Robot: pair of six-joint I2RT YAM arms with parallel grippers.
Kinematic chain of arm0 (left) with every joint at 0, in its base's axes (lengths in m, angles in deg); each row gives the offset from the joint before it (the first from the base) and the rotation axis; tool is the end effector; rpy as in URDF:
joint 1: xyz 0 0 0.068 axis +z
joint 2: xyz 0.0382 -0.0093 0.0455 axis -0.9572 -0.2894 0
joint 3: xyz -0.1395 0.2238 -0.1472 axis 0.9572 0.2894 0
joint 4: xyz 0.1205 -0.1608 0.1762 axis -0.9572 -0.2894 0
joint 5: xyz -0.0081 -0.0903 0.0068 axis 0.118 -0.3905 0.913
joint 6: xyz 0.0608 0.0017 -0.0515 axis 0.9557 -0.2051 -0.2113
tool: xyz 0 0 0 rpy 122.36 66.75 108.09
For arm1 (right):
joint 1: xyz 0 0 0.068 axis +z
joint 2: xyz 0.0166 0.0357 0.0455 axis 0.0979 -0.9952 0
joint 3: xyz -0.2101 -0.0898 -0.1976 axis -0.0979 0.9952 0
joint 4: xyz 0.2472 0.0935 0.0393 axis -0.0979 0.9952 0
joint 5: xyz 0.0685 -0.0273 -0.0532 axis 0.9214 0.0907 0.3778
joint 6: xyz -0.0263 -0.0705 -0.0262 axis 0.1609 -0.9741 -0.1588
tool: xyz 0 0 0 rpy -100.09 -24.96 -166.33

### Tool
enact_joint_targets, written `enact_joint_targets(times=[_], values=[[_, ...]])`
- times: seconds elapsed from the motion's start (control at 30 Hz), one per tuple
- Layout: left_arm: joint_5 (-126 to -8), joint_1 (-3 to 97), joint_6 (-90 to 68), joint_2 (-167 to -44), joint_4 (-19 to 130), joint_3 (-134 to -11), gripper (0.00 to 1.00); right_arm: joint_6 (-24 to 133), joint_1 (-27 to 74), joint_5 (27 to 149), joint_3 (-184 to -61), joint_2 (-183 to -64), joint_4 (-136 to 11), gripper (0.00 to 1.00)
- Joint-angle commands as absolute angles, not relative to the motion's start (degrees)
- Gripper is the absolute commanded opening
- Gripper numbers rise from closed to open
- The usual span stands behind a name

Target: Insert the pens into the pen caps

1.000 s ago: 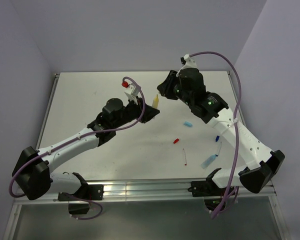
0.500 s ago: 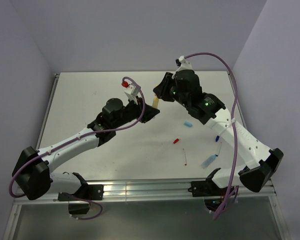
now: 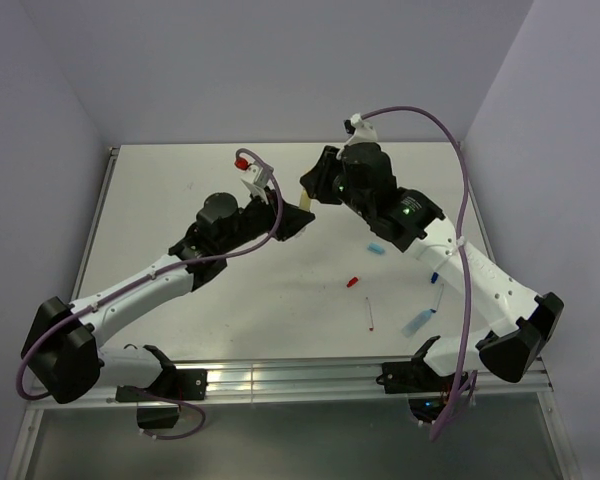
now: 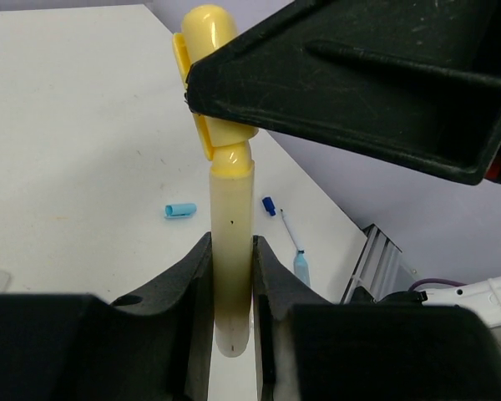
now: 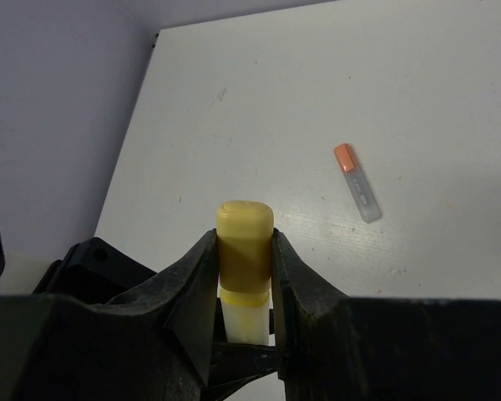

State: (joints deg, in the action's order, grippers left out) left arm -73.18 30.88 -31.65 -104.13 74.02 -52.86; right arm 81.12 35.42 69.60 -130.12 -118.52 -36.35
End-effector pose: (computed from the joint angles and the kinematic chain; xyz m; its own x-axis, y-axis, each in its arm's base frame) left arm 0.2366 -0.2383 0.3560 -0.4648 -0.2831 -0.8390 0.6945 0.4712 -0.5437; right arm 0.2537 0.2043 0.4411 -0.4975 0.2829 -0.8200 -0.2905 0.8364 0.4648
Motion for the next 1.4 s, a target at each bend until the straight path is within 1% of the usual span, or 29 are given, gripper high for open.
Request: enact_joint_targets(times=[0.0,0.23,0.37,0.6,0.9,1.37], values=[[-73.13,32.75,-33.04,-101.66,79.32,-54.58,0.0,80.14,37.09,68.61,-130.04,-119.11,-37.18,0.0],[-74.89,34.33,-35.42,-100.52,81.96,-54.06,0.0,80.05,42.62,64.92,-130.22,-120.43,-37.62,0.0],[-74.89,34.86,-36.21,-98.67,83.54,-53.26,0.0,80.67,44.12,63.61,-128.99,-119.47,-39.2,0.0],[-76.64,35.39,-34.72,-96.3,84.24,-52.47,0.0,79.53,46.23,64.92,-128.81,-120.34,-38.59,0.0],[-78.23,36.0,-33.22,-93.22,86.53,-50.98,0.0,79.96,49.4,64.83,-124.51,-117.36,-40.52,0.0],[-77.97,36.26,-29.18,-88.74,83.89,-53.08,0.0,82.25,59.5,55.87,-120.55,-114.89,-39.03,0.0]])
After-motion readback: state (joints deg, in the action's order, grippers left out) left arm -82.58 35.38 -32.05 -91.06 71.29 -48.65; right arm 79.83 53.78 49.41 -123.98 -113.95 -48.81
